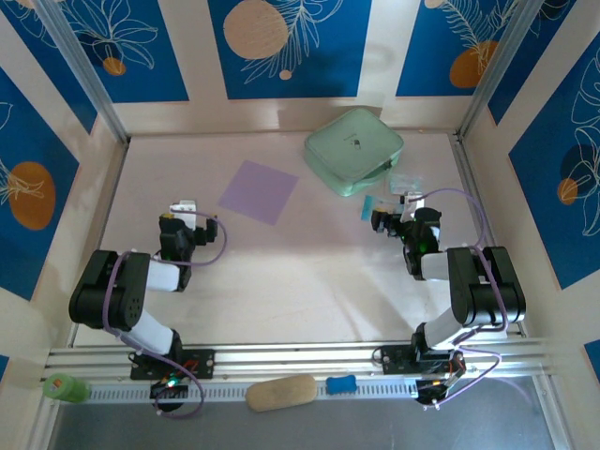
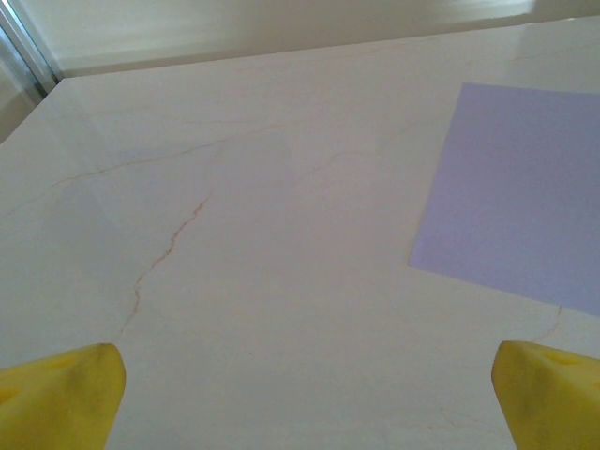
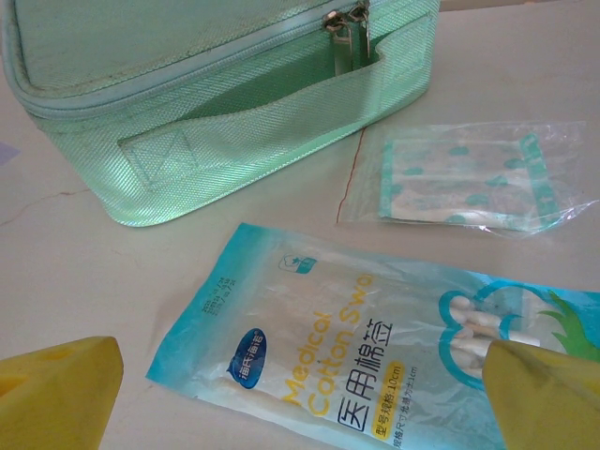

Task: Fold a paper plane with a square sheet of paper (pick it up from the middle)
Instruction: Move the square sheet of paper to the center of the table.

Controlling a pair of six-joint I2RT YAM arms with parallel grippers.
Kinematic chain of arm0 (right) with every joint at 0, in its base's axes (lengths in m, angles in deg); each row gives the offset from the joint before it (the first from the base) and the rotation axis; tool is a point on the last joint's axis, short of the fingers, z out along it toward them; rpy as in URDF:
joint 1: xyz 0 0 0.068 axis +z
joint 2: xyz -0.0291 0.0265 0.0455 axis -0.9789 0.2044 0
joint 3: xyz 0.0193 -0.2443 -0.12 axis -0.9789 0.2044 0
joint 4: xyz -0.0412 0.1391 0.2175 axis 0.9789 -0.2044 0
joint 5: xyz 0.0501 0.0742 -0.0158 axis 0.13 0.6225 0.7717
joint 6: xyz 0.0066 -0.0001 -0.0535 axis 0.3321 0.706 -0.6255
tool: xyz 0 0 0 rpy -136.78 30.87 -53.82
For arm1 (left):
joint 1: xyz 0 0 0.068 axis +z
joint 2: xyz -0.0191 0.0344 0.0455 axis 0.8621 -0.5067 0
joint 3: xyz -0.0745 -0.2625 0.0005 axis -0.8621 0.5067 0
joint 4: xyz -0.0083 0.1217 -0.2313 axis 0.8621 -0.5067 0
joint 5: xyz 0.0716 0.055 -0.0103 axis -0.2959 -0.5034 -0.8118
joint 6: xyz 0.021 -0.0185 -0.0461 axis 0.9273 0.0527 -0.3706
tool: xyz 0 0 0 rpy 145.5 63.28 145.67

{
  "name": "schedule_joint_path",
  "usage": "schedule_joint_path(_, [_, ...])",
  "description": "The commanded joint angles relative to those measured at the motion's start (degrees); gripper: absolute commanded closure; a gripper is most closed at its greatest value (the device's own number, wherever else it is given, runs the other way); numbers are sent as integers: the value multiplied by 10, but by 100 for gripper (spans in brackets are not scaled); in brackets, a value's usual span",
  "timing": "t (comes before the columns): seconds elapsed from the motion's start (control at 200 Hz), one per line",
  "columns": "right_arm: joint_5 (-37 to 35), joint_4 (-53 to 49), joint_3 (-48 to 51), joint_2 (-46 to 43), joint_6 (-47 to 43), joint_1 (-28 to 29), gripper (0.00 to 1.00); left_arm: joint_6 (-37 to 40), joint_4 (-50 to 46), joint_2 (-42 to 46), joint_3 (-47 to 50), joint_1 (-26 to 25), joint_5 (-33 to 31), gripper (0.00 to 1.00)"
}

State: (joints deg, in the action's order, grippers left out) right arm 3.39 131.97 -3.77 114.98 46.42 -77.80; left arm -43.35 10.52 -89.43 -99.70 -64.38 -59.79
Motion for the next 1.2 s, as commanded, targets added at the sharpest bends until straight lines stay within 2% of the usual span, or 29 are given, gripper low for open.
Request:
schedule_joint_path(0.0, [12, -1, -12, -7, -1, -2, 1, 3, 1, -1, -13, 2, 11, 0])
schedule_joint_path(0.76, [17, -3, -13, -6, -1, -4, 1, 3, 2, -1, -12, 3, 11, 0])
schedule_joint_path(0.95, [17, 0, -2, -29, -19, 10, 1, 0, 15, 27, 8, 3, 4, 0])
schedule_joint_path(1.0, [14, -28, -10, -49, -18, 12, 1, 2, -4, 44, 6, 2, 7, 0])
schedule_joint_path(1.05, [10, -101, -38, -78, -8, 9, 1, -1, -37, 69, 1, 3, 2, 0])
schedule_joint_path(1.105, [5, -210, -77, -104, 31, -1, 1, -4, -72, 95, -5, 3, -4, 0])
schedule_joint_path(1.155, [-2, -248, -86, -128, 63, -6, 1, -6, -100, 120, -10, 3, -11, 0])
schedule_joint_path(1.195, [-21, -296, -102, -152, 93, -7, 1, -12, -124, 137, -18, 3, -41, 0])
